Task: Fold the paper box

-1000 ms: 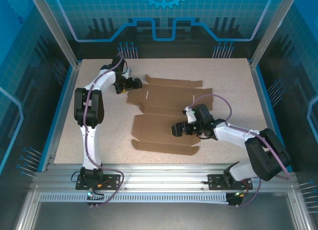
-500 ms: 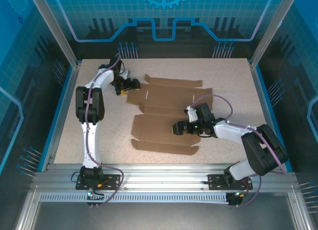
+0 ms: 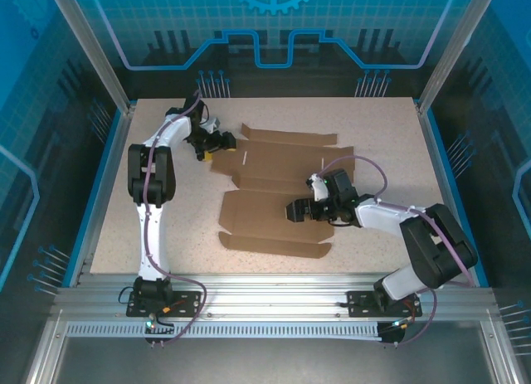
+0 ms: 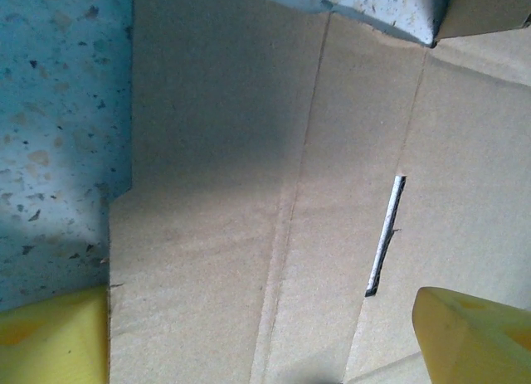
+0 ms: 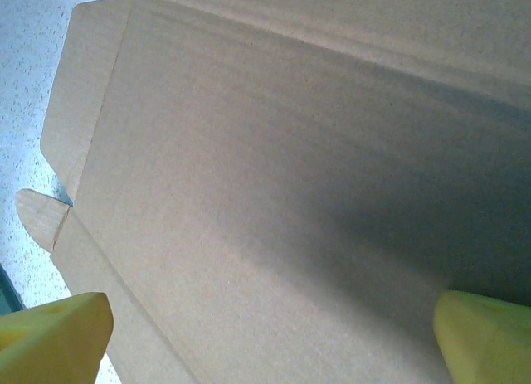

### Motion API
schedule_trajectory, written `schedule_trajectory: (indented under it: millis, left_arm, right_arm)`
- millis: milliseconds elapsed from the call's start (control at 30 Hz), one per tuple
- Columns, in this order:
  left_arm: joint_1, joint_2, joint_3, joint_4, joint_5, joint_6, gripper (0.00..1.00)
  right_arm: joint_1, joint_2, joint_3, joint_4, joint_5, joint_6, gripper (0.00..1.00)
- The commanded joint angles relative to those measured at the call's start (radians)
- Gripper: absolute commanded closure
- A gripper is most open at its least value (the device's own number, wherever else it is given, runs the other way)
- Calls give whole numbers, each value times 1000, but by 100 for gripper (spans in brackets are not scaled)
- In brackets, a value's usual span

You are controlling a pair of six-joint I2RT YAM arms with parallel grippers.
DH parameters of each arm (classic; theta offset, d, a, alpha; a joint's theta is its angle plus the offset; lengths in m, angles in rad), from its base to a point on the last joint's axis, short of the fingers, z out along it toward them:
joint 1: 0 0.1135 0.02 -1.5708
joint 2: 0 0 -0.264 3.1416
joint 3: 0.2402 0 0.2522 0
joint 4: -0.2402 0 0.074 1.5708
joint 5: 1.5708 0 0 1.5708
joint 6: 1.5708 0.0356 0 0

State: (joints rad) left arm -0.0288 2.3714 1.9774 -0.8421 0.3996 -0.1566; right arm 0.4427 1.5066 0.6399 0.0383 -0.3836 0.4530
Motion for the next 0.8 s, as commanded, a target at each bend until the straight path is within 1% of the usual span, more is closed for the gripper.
schedule_trajectory:
  millis: [0, 67, 133, 333, 467, 600, 767]
  left_arm:
    - [3, 17, 45, -41, 9, -8, 11]
    - [3, 3, 40, -42, 8, -6, 11]
    - [3, -2, 34, -50, 3, 1, 11]
    - [1, 17, 77, -98, 6, 14, 11]
    - [3, 35, 136, -147, -39, 55, 11]
    - [4, 74, 194, -172, -13, 53, 11]
    - [6, 109, 242, -184, -38, 59, 11]
  right_arm:
    - [-12, -3, 7, 51, -34, 31, 0]
    - [-14, 9, 14, 53, -36, 24, 0]
    - [-15, 26, 48, -2, -37, 1, 0]
    - [-16, 41, 62, -8, -32, -5, 0]
    - [-16, 76, 71, 12, -42, 8, 0]
    - [-16, 87, 71, 21, -39, 16, 0]
    - [-16, 84, 64, 8, -25, 6, 0]
